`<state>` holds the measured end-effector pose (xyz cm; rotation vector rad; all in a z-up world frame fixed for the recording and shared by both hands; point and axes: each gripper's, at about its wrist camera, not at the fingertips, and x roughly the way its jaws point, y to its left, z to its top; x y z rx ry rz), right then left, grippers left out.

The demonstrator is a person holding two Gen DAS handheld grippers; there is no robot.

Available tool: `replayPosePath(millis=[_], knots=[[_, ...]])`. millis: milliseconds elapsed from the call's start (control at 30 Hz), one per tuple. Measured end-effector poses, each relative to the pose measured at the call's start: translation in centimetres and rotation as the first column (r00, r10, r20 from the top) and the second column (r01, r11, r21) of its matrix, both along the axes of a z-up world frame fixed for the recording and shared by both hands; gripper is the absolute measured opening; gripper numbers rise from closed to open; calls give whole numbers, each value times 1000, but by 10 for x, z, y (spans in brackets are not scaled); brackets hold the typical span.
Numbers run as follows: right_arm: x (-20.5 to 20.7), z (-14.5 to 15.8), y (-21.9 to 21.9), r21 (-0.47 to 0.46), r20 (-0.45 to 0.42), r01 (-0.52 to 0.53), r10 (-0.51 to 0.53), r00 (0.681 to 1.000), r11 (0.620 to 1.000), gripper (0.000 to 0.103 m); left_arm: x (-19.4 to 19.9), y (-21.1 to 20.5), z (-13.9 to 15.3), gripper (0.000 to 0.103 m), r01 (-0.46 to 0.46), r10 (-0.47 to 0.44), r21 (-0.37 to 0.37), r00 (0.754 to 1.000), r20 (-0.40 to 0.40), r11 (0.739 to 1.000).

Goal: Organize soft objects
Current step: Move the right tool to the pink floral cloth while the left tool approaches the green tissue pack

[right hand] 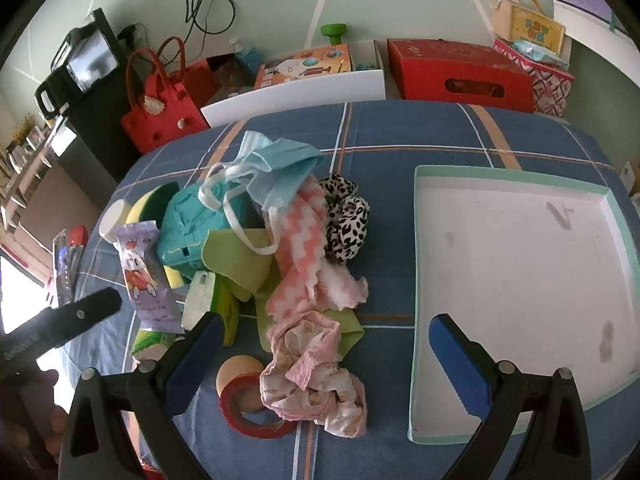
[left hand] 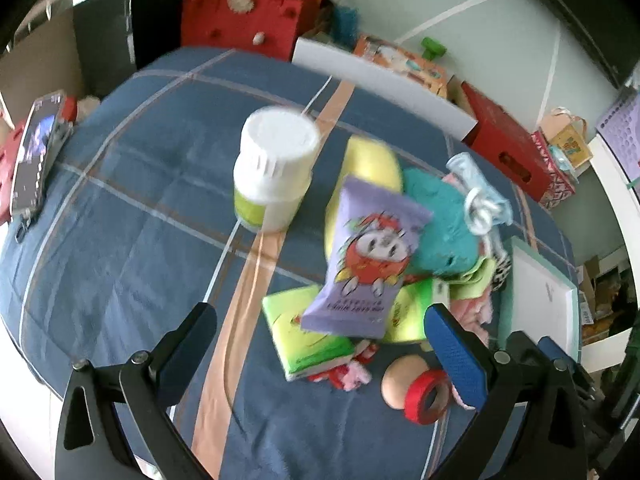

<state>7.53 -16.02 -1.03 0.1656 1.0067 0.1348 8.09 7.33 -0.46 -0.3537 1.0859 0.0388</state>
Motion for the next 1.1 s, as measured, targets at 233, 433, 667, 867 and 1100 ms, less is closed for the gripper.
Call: replayPosePath(millis=[233,433,667,867,1100], knots=[[2,-10,13,-33,-37,-30,29,999,999,103,6,1,-29,102,-2,-3,-60,997,-78,998],[2,-24,23,-57,-83,-58,54,995,997,102,14,-7,-38,92,6,-9,-28,994,-110,1000],[3,-32,20,-47,-113,-53,48,993,997,97,21,-11,-49,73,11,-16,-34,989,-147,999],[2,-37,24,-60,-126,-70,62,990,996,89,21,-13,-55,59,14,-19,-35,988,-152,999],[4,-42,29,-71,-148,-68,57,987,995,81,19,-13,-60,59,15,-20,-34,989,-149,999]])
